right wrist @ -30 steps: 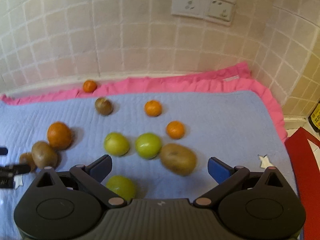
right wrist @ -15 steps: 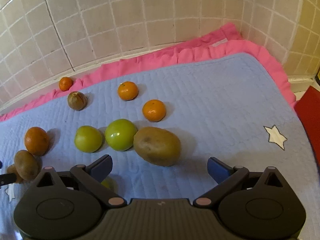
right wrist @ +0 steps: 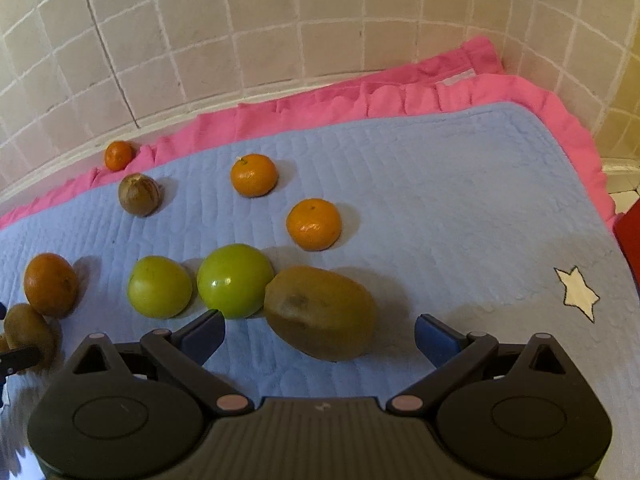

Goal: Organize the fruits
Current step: 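Close the left tool on a kiwi while the right tool grasps another kiwi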

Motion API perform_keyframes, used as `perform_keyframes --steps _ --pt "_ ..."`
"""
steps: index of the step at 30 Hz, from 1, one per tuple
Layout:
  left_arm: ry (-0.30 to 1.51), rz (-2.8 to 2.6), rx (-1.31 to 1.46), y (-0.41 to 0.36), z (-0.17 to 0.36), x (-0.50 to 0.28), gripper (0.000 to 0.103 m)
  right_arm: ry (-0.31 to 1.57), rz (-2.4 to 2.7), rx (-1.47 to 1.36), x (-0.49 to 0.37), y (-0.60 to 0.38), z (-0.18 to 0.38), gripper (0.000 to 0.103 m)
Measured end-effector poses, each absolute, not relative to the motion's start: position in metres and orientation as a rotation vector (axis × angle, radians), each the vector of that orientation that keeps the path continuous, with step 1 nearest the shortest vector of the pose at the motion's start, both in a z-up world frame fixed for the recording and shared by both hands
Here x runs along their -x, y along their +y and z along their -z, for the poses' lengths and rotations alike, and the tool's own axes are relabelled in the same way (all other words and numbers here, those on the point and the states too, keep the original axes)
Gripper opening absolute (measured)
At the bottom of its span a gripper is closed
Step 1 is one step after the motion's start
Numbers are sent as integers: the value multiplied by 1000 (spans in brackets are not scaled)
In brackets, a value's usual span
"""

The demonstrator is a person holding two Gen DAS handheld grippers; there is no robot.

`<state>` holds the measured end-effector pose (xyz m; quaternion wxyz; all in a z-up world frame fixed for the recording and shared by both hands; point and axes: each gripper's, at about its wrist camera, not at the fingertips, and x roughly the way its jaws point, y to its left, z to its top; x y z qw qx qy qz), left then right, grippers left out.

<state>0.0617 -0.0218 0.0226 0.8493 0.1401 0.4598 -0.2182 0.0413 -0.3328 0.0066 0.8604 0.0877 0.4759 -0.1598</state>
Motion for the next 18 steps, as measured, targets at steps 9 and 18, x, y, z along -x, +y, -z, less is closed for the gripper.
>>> perform_keyframes --steps 9,18 --pt "970 425 -327 -35 -9 -66 81 1020 338 -191 -54 -335 9 89" --pt "943 392 -318 -36 -15 -56 80 947 313 -271 -48 -345 10 69"
